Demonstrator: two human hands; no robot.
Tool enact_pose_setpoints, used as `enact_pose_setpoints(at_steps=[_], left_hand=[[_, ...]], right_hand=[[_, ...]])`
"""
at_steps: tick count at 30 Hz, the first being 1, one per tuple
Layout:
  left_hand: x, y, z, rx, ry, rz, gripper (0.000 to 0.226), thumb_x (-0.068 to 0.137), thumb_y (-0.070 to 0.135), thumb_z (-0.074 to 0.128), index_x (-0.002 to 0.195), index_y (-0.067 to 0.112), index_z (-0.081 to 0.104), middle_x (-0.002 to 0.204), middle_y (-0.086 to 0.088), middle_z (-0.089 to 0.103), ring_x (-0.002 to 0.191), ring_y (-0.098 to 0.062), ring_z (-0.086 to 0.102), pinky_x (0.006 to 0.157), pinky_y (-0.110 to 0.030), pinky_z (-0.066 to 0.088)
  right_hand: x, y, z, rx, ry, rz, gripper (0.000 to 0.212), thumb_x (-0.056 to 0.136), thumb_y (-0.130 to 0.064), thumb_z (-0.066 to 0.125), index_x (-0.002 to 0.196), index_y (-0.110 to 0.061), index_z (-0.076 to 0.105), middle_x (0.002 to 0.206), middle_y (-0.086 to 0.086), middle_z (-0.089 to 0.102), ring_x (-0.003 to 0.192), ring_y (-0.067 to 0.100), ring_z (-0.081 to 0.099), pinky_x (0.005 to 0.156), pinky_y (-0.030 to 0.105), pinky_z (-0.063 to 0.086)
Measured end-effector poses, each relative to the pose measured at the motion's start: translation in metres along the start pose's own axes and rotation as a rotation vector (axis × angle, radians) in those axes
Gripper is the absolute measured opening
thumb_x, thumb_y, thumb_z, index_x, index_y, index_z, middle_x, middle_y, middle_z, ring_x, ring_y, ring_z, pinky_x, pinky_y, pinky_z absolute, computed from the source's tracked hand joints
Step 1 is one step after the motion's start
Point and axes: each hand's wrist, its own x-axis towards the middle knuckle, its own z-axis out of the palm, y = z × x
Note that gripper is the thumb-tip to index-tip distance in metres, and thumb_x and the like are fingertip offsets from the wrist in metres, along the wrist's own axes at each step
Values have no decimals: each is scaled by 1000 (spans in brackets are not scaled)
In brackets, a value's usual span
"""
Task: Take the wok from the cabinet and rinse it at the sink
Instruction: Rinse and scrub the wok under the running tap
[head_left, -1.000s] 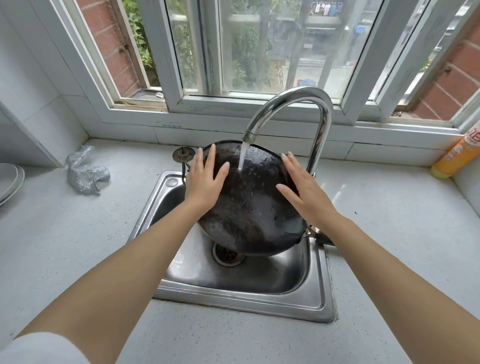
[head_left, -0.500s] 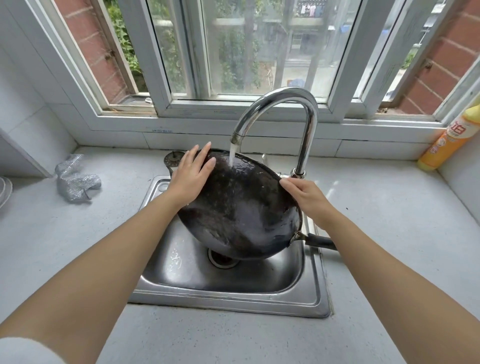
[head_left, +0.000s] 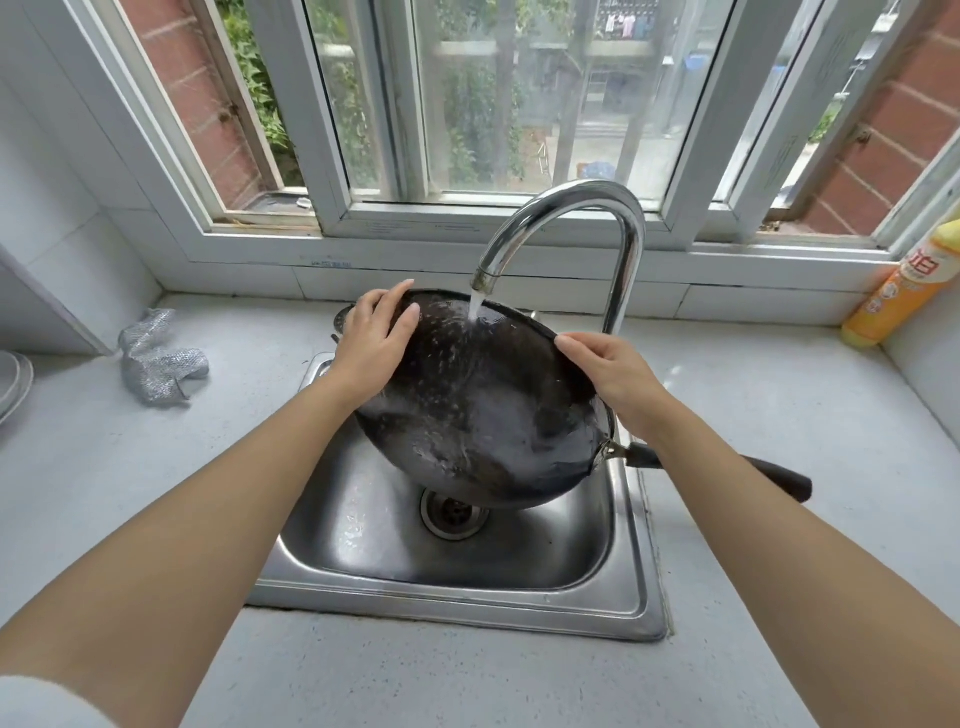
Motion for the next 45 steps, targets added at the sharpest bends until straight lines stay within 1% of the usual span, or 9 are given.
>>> enact_pose_setpoints(at_steps=[4, 11, 21, 25, 29, 32, 35, 41, 45], left_hand=[[0, -5, -5, -12, 25, -32, 45, 99, 43, 32, 143, 34, 33, 143, -9, 31, 137, -30, 21, 113, -42, 16], [-10, -24, -1, -46, 0, -72, 45, 96, 47, 33, 138, 33, 42, 132, -12, 37, 132, -27, 29, 110, -39, 23], [-16, -30, -2, -194, 23, -219, 39, 100, 39, 30, 128, 21, 50, 134, -11, 39, 129, -23, 34, 111, -36, 24], [-10, -19, -8, -473, 110, -475, 37, 97, 40, 38, 113, 15, 61, 118, -9, 59, 113, -25, 52, 99, -38, 40], [-7, -15, -13, -538, 87, -658, 30, 89, 36, 54, 98, 8, 60, 101, -10, 59, 98, -25, 53, 83, -34, 42], [-10, -12, -11, -646, 48, -754, 36, 86, 35, 59, 106, 5, 59, 97, -11, 61, 87, -23, 57, 72, -32, 44], [-12, -7, -10, -700, 43, -809, 24, 84, 34, 60, 91, 11, 62, 84, -6, 61, 73, -20, 57, 54, -28, 42], [-15, -9, -8, -681, 112, -822, 21, 87, 27, 54, 73, 12, 58, 83, -6, 59, 78, -21, 54, 74, -30, 44], [-17, -6, -6, -691, 133, -826, 20, 85, 23, 52, 69, 11, 56, 75, -6, 57, 73, -22, 55, 65, -28, 48]], right_hand=[[6, -16, 2, 2, -24, -27, 21, 97, -21, 50, 92, -20, 71, 82, -2, 69, 75, 7, 63, 69, 16, 51], [10, -17, 16, -64, -37, -5, 23, 95, -22, 53, 84, -24, 73, 82, -1, 70, 79, 12, 63, 84, 34, 50], [14, -21, 31, -175, -79, -27, 22, 95, -26, 53, 92, -18, 74, 80, -3, 70, 75, 10, 62, 74, 23, 48], [15, -20, 30, -200, -97, -36, 21, 95, -27, 55, 91, -19, 74, 76, -8, 69, 70, 1, 61, 67, 13, 47], [17, -20, 30, -216, -96, -60, 20, 94, -25, 56, 80, -25, 71, 68, -14, 66, 57, -9, 58, 56, 4, 42], [17, -18, 26, -237, -86, -62, 19, 94, -27, 56, 82, -21, 70, 70, -9, 64, 63, -1, 58, 57, 6, 41], [16, -17, 22, -258, -95, -51, 19, 93, -30, 57, 83, -21, 70, 71, -8, 63, 67, 5, 56, 62, 14, 41], [9, -16, 18, -334, -60, 46, 45, 85, -51, 59, 70, -10, 68, 67, 10, 62, 62, 13, 53, 63, 24, 39], [4, -13, 19, -450, -1, 108, 55, 83, -59, 55, 55, -12, 51, 54, 1, 39, 53, 13, 40, 55, 24, 29]])
